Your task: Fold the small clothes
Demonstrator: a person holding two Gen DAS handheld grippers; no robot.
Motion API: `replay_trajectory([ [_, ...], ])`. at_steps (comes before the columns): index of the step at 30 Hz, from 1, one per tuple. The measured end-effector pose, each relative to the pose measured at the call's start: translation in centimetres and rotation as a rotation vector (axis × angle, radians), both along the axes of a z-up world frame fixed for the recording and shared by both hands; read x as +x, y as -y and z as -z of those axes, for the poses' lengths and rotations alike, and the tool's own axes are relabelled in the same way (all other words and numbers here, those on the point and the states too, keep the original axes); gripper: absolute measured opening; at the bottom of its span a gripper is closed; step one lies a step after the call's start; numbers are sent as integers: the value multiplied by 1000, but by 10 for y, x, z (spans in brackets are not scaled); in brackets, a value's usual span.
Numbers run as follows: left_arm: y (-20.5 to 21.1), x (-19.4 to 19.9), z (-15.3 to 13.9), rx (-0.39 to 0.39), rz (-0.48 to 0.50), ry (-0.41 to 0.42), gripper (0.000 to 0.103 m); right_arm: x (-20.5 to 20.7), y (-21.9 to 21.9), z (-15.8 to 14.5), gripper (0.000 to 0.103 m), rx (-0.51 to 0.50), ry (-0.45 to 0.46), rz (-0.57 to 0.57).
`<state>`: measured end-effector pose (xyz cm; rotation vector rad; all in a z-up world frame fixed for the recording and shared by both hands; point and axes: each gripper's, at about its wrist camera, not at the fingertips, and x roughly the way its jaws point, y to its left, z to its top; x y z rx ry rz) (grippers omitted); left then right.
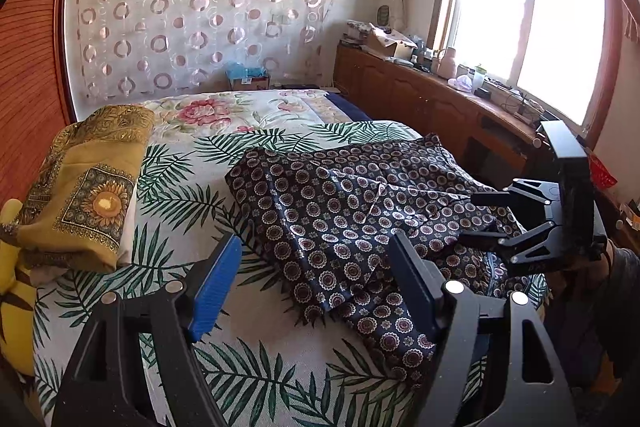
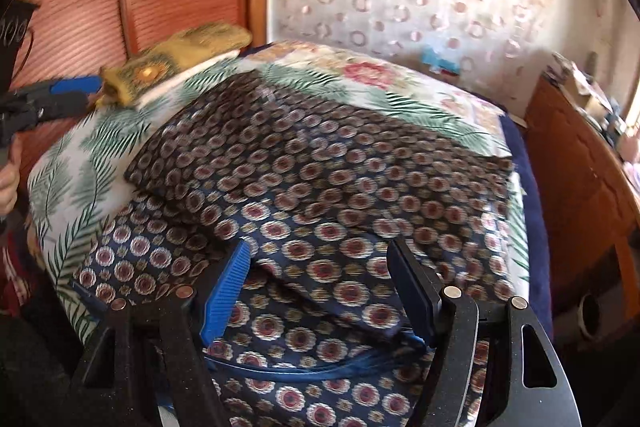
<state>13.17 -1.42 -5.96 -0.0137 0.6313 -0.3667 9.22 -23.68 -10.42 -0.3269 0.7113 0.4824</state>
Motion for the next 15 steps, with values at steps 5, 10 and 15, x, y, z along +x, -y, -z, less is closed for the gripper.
replay_trajectory([
  [5, -1, -2, 2, 2, 1, -1, 76, 5, 5, 11, 73, -83, 2, 6],
  [10, -2, -2, 4, -8, 1, -3, 76, 29, 28, 18, 73, -106, -26, 75],
  [15, -1, -2, 8, -9, 7, -12, 76, 49, 35, 19, 73, -61, -56, 90],
])
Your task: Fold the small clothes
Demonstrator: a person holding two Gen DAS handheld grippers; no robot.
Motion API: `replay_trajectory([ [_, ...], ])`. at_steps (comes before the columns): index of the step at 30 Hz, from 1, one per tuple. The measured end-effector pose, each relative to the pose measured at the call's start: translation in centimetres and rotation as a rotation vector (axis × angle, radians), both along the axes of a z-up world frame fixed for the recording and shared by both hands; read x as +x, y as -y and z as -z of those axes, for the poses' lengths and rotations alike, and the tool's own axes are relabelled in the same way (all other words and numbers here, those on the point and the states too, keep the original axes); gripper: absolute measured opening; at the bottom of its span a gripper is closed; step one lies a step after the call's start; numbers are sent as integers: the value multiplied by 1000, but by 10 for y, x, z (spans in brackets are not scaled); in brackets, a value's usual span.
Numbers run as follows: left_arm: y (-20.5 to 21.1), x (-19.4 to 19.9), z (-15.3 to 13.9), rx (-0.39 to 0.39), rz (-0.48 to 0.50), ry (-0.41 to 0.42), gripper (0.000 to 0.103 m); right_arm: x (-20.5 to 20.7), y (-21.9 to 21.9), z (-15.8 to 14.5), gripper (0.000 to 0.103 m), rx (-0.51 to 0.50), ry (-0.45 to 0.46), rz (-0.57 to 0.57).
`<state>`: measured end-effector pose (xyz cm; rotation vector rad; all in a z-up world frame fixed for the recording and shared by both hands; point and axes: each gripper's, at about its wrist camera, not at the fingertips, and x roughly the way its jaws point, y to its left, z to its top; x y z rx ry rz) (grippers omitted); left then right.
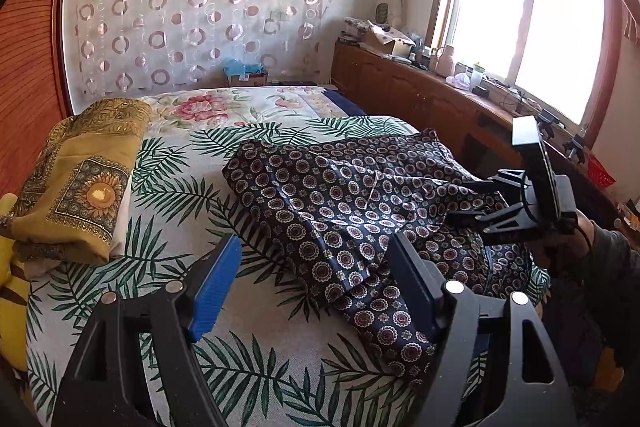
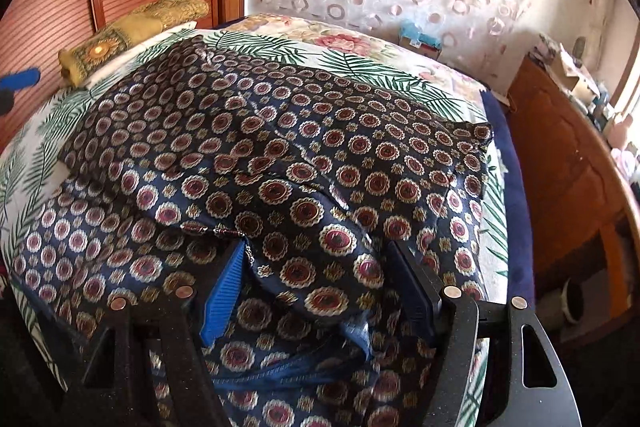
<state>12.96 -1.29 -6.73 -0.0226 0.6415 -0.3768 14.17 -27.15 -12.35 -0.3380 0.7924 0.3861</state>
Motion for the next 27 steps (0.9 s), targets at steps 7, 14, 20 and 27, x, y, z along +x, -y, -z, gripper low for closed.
replay_trajectory([
  [7, -3, -1, 3, 5, 1, -7, 76, 19, 0, 7, 21, 69, -39, -34],
  [14, -4, -1, 2, -2, 1, -10, 76, -19, 10, -20, 9, 142, 61, -65],
  [20, -2, -2, -1, -2, 7, 0, 76, -62, 32, -40, 9, 212, 120, -42],
  [27, -2, -5, -7, -8, 7, 23, 76, -89, 65, -31, 9, 187, 89, 46],
])
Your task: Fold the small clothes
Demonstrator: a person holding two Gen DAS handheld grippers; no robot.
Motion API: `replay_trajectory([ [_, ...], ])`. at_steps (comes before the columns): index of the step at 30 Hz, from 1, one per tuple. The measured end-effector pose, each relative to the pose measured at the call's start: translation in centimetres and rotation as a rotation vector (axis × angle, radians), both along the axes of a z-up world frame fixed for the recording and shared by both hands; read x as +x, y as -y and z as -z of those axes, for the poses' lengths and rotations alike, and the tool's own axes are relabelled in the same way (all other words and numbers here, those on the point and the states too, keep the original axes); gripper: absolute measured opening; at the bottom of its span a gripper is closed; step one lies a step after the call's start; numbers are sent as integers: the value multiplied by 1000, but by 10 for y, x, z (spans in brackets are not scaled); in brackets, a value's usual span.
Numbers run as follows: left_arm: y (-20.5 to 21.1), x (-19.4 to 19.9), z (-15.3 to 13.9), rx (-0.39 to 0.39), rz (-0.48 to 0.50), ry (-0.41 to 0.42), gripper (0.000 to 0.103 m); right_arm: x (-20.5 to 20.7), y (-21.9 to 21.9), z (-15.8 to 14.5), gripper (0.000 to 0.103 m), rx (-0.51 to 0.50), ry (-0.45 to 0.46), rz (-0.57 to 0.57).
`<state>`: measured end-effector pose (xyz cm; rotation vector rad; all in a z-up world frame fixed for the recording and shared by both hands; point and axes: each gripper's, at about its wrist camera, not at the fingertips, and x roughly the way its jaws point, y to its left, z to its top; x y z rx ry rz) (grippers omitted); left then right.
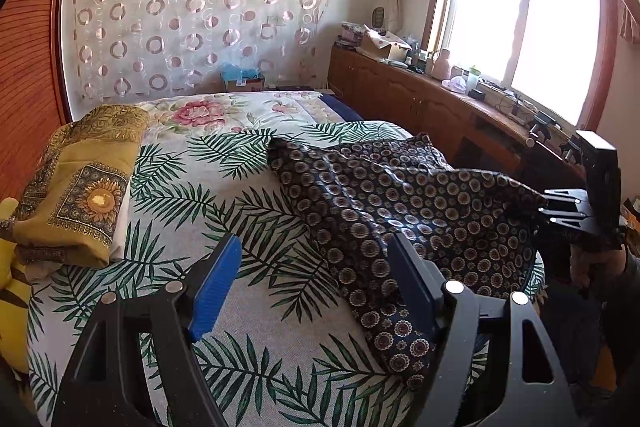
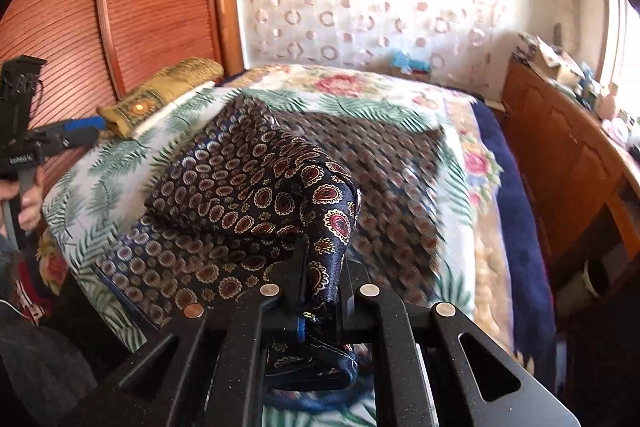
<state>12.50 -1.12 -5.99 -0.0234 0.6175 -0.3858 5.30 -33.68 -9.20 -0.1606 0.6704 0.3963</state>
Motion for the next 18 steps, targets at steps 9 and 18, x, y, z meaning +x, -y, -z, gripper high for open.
replay_trajectory([
  [9, 4, -1, -5, 7, -7, 17, 76, 4, 0, 5, 11, -14, -22, 47],
  [18, 4, -8, -7, 2, -20, 35, 76, -5, -3, -4, 42, -13, 12, 78],
])
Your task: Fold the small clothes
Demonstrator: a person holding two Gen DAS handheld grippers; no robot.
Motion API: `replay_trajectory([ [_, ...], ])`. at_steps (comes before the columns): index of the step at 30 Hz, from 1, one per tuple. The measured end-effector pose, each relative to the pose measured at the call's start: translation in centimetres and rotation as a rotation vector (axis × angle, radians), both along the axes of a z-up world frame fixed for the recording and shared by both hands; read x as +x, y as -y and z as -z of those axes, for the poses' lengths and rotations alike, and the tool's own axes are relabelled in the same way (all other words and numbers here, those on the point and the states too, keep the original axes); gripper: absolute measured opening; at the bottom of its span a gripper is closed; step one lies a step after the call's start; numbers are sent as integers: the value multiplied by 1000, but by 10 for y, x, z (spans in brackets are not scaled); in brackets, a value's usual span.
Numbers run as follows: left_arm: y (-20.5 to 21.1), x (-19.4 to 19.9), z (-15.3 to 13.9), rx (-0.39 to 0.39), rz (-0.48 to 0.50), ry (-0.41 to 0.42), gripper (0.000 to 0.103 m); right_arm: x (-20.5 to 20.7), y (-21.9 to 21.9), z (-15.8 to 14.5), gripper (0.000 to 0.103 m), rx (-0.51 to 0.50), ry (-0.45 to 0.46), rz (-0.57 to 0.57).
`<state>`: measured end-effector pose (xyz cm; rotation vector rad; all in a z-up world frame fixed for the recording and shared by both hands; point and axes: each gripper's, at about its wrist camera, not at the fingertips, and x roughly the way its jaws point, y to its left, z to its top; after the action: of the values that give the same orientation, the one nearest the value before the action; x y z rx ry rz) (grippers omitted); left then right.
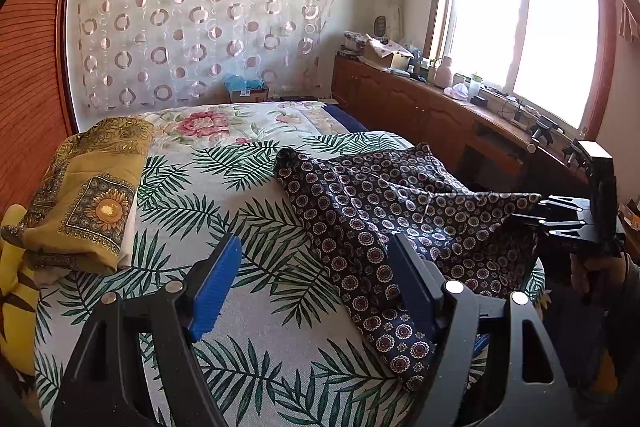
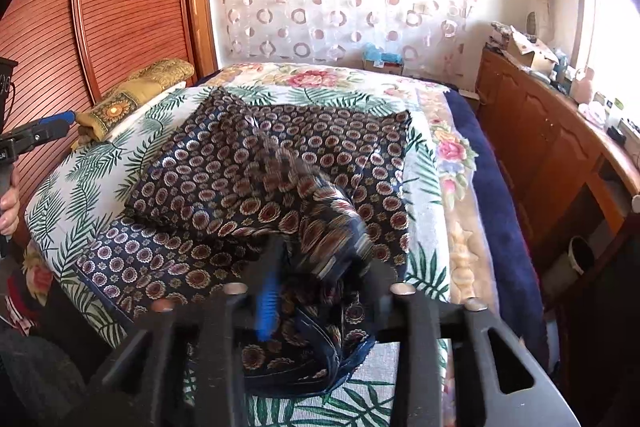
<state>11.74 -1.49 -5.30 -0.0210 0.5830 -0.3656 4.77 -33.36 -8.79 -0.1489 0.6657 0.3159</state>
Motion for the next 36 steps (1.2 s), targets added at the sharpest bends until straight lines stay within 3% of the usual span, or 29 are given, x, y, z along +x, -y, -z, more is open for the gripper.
replay_trajectory([
  [7, -3, 0, 0, -13, -17, 1, 76, -17, -8, -18, 50, -2, 66, -27],
  [12, -3, -1, 1, -17, -24, 5, 76, -12, -38, -18, 51, -2, 72, -105],
  [27, -17, -2, 7, -27, -46, -5, 76, 46, -153, 31, 51, -8, -57, -339],
  [36, -20, -3, 8, -37, -50, -12, 76, 73, -181, 53, 51, -60, -138, -357],
])
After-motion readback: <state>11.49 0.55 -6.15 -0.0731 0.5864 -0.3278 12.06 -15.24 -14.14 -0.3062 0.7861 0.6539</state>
